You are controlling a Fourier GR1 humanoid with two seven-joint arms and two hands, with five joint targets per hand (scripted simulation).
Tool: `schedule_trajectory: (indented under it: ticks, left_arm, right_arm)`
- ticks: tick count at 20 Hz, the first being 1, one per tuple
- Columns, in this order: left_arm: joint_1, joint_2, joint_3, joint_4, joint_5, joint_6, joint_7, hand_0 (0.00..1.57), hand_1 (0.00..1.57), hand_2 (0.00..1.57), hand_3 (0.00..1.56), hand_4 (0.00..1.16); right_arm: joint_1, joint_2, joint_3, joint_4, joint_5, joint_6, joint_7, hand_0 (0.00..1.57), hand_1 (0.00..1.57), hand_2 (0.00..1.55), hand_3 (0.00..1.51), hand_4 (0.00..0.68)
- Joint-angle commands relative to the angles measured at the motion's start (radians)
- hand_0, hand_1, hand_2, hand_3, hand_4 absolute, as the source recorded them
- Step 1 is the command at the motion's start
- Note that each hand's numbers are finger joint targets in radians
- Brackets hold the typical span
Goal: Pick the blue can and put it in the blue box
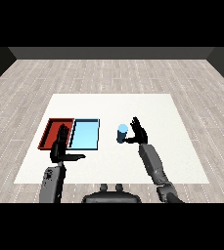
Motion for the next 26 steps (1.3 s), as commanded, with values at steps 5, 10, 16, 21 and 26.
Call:
schedule_trajectory:
  ticks: [5,10,16,21,26]
  left_arm:
    - [0.069,-0.01,-0.017,-0.116,0.02,-0.004,0.062,0.0,0.0,0.0,0.0,0.0]
    - [0.098,-0.003,-0.005,-0.071,0.014,-0.023,-0.01,0.0,0.0,0.0,0.0,0.0]
    - [0.048,0.002,0.018,0.016,0.027,-0.036,-0.042,0.0,0.0,0.0,0.0,0.0]
    - [0.022,0.006,0.021,-0.068,0.04,-0.016,0.043,0.0,0.0,0.0,0.0,0.0]
    - [0.07,-0.021,-0.008,-0.005,0.016,-0.034,-0.053,0.0,0.0,0.0,0.0,0.0]
  right_arm:
    - [-0.062,0.013,0.111,0.118,-0.036,-0.091,-0.037,0.0,0.0,0.0,0.0,0.0]
    - [-0.21,0.013,0.141,0.364,-0.083,-0.108,-0.17,0.0,0.0,0.0,0.0,0.0]
    - [-0.244,0.013,0.241,0.372,-0.189,-0.133,-0.133,0.0,0.0,0.0,0.0,0.0]
    - [-0.274,0.013,0.269,0.419,-0.236,-0.146,-0.174,0.0,0.0,0.0,0.0,0.0]
    - [-0.266,0.013,0.284,0.47,-0.226,-0.117,-0.205,0.0,0.0,0.0,0.0,0.0]
